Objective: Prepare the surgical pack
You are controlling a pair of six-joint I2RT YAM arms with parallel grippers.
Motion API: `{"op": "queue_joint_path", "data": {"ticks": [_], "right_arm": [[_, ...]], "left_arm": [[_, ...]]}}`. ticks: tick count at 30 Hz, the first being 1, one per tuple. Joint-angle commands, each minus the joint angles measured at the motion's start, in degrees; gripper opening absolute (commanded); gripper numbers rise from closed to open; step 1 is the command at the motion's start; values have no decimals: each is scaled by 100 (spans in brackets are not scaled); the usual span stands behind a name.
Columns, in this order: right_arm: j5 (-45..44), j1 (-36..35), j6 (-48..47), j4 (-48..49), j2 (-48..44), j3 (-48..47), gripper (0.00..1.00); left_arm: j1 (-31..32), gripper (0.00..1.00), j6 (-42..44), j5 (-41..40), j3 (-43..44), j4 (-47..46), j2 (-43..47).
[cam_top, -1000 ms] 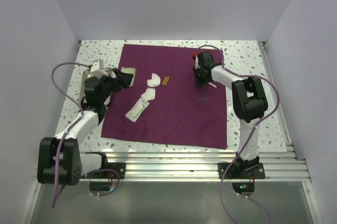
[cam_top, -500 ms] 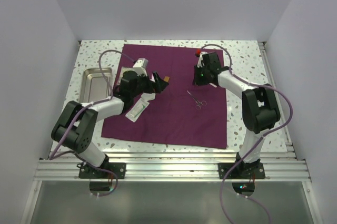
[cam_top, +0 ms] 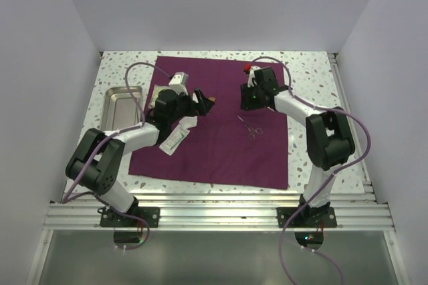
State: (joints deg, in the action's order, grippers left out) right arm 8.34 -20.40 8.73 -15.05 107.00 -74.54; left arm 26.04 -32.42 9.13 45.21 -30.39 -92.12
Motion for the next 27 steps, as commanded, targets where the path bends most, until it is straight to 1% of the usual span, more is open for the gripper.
{"op": "queue_joint_path", "data": {"ticks": [1, 5, 6, 7, 8, 10, 13, 14, 20, 21, 26, 27], "right_arm": [[-813, -104, -354, -15, 13, -191, 41], [-1455, -104, -827, -314, 329, -622, 41], [-1536, -95, -847, -306, 356, -684, 42], [-1615, -95, -1090, -253, 391, -719, 42], [-1807, -95, -1232, -201, 418, -728, 45], [-1836, -52, -1408, -139, 558, -859, 46], [-1932, 27, -1786, -226, 839, -1131, 52], [-1915, 80, -1839, -270, 901, -1185, 55], [-1459, 422, -1831, -253, 1121, -1379, 59], [-1353, 458, -1822, -270, 1147, -1422, 61], [-843, 608, -1735, -603, 1429, -1721, 62], [-625, 608, -1743, -631, 1446, -1765, 62]], "left_arm": [[-178, 100, -97, -61, -91, -230, 378], [-275, 100, -89, -16, -188, -222, 536], [-275, 100, -89, 1, -197, -222, 563], [-284, 100, -71, 54, -197, -213, 598], [-284, 100, -54, 72, -197, -204, 651], [-293, 100, 16, 81, -206, -169, 721], [-302, 100, 96, 63, -171, -55, 862], [-319, 100, 113, 72, -153, 6, 888], [-345, 100, 184, 72, -4, 191, 1020], [-345, 100, 210, 63, 57, 218, 1020], [-354, 100, 201, 81, 137, 297, 1046], [-354, 100, 201, 63, 128, 297, 1073]]}}
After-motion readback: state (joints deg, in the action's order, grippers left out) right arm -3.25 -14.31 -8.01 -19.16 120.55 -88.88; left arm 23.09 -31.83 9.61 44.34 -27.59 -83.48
